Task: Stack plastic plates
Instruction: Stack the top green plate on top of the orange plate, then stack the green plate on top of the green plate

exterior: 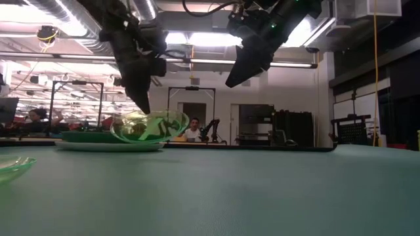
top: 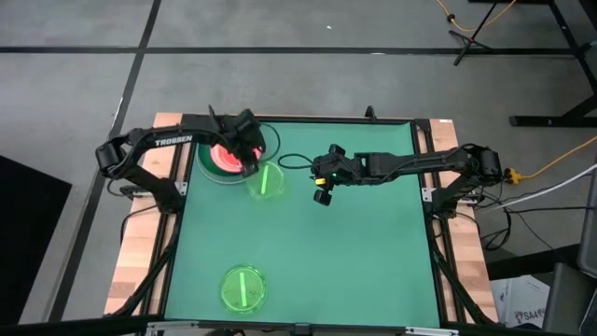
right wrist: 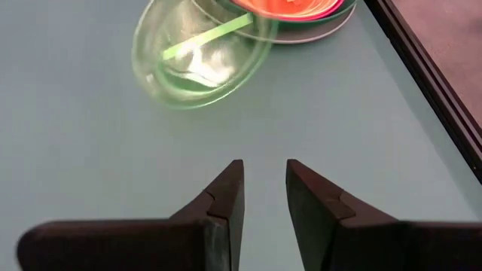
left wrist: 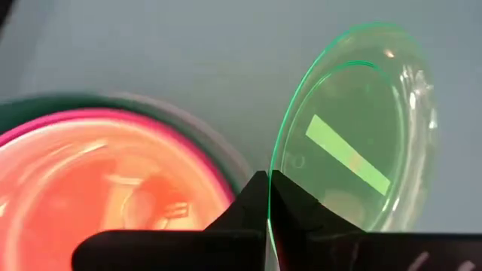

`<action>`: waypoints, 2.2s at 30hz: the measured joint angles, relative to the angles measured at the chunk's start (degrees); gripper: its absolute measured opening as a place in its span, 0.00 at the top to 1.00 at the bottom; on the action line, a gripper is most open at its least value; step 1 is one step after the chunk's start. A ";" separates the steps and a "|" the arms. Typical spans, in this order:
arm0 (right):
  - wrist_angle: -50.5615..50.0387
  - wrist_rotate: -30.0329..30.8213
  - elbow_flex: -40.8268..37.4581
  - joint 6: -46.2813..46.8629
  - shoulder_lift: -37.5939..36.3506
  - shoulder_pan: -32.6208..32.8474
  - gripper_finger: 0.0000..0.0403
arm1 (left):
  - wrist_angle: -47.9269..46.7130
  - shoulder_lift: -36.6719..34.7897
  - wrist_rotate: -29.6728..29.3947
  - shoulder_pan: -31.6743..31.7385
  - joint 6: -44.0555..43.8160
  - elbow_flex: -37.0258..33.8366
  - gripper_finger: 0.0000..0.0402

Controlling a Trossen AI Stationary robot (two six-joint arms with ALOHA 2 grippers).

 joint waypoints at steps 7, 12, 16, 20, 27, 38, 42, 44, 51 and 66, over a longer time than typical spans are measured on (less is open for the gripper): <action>0.00 -0.02 -0.02 0.00 0.00 0.00 0.78 | -0.07 0.00 0.86 10.16 -2.93 0.00 1.00; 0.00 0.00 -0.02 0.00 0.00 0.00 0.78 | -0.06 -0.02 2.08 17.63 -7.19 0.00 1.00; 0.00 0.00 -0.02 0.00 0.00 0.00 0.78 | -0.06 -0.02 2.12 22.82 -10.19 0.00 1.00; 0.00 0.00 -0.01 0.00 0.00 0.00 0.78 | -0.07 -0.02 2.05 26.76 -11.00 0.04 1.00; 0.00 0.00 -0.02 0.00 0.00 0.00 0.78 | -2.51 -0.04 -2.85 29.72 -11.02 0.07 1.00; 0.00 -0.02 0.00 -0.02 0.00 0.00 0.78 | -6.88 -0.04 -3.90 29.71 -13.51 0.07 1.00; 0.00 0.00 -0.02 0.00 0.00 0.02 0.78 | -7.33 -0.04 -3.93 29.71 -18.06 0.07 1.00; 0.00 -0.02 -0.02 0.00 0.00 0.02 0.78 | -7.40 -0.04 -3.91 29.70 -18.92 0.07 1.00; 0.00 -0.02 -0.02 0.00 0.00 0.02 0.78 | -7.42 -0.04 -4.31 29.69 -19.24 0.07 0.97; 0.00 -0.02 0.01 0.17 0.00 0.05 0.78 | -7.16 -0.04 -7.06 29.69 -19.50 0.00 0.82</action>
